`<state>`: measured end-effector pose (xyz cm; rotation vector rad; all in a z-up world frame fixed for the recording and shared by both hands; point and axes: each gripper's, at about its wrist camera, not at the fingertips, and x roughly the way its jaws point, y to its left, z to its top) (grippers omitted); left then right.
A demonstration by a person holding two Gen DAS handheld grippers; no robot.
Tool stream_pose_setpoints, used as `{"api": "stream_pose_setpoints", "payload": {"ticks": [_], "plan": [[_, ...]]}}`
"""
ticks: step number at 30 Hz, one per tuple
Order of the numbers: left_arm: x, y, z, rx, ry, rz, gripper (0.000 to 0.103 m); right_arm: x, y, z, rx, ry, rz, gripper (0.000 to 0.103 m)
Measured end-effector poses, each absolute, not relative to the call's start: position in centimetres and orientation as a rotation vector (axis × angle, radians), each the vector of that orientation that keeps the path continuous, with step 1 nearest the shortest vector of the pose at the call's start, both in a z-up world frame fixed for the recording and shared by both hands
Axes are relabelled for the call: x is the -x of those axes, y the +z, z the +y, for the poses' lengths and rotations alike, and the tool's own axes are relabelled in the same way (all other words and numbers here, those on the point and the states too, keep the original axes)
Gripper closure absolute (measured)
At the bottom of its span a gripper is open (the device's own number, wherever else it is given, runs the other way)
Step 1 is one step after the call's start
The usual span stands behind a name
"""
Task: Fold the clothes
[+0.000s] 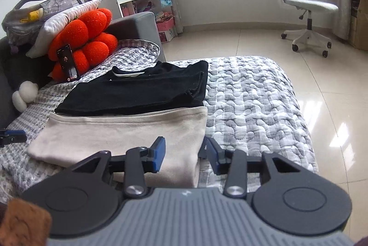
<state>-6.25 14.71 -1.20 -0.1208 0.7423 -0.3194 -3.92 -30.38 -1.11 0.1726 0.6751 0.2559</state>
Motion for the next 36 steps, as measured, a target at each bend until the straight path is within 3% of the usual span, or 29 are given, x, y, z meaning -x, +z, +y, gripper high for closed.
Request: {"api": "stream_pose_setpoints", "payload": {"ticks": [13,21,36], "plan": [[6.8,-5.0,19.1,0.759,-0.371,0.995,0.060,6.6,-2.4,-34.4,-0.610,0.325,0.894,0.059],[6.2,-8.4,19.1,0.915,-0.369,1.037,0.059,6.4,-4.7,-35.5,-0.828,0.332,0.937,0.059],[4.6,-9.0,19.1,1.029,-0.363,0.994,0.052,4.1,-6.2,-36.3,-0.895,0.330,0.914,0.056]]}}
